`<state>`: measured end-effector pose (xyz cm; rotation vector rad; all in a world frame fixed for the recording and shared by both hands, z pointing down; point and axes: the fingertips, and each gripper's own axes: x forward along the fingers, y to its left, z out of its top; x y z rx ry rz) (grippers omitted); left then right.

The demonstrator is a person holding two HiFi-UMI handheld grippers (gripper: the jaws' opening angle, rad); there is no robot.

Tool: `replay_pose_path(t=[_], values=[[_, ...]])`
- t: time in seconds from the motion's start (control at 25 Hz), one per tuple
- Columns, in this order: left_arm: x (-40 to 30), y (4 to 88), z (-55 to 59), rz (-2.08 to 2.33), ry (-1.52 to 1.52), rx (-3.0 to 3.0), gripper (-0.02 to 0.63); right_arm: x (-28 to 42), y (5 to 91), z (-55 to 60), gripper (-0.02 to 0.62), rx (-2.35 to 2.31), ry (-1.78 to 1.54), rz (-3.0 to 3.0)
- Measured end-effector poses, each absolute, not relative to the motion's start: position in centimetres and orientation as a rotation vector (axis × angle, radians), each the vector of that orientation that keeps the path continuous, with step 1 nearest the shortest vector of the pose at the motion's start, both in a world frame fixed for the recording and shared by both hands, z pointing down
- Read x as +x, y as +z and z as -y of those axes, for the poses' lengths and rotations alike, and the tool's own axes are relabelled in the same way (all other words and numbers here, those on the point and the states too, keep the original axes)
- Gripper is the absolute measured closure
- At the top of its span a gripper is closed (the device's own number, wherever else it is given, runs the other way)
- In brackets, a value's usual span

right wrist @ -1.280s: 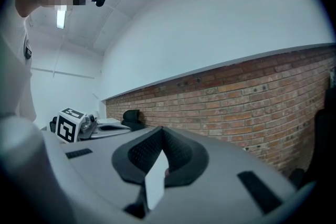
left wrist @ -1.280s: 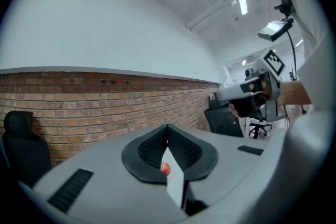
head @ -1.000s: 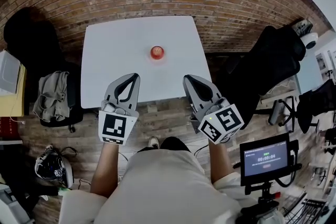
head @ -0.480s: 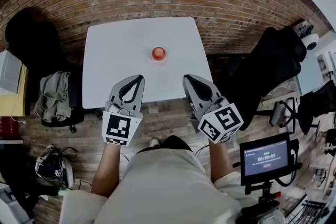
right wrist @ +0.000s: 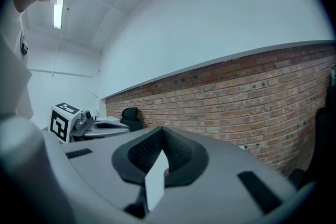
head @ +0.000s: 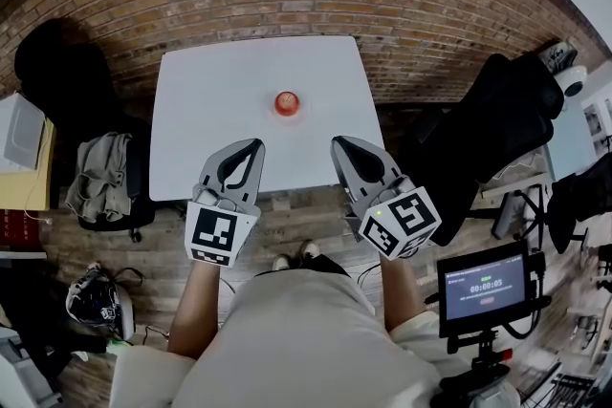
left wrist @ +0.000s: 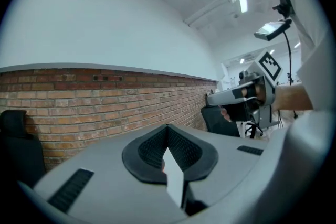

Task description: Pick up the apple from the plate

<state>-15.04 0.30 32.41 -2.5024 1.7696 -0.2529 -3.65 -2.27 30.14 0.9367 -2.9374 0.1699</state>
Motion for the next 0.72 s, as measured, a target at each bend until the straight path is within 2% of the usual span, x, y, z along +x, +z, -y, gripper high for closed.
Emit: replay_pose_path(t=[0.28, 0.72], values=[[-12.1, 30.4, 6.2, -1.927, -0.248, -2.454, 0.601, 0.6, 28.7, 9.2, 0.594, 0.887, 0.195, 2.951], [-11.7, 32.0, 5.0, -2.013, -0.3, -2.339, 0.601, 1.6, 30.5, 8.4, 0.594, 0.793, 0.15, 2.951]])
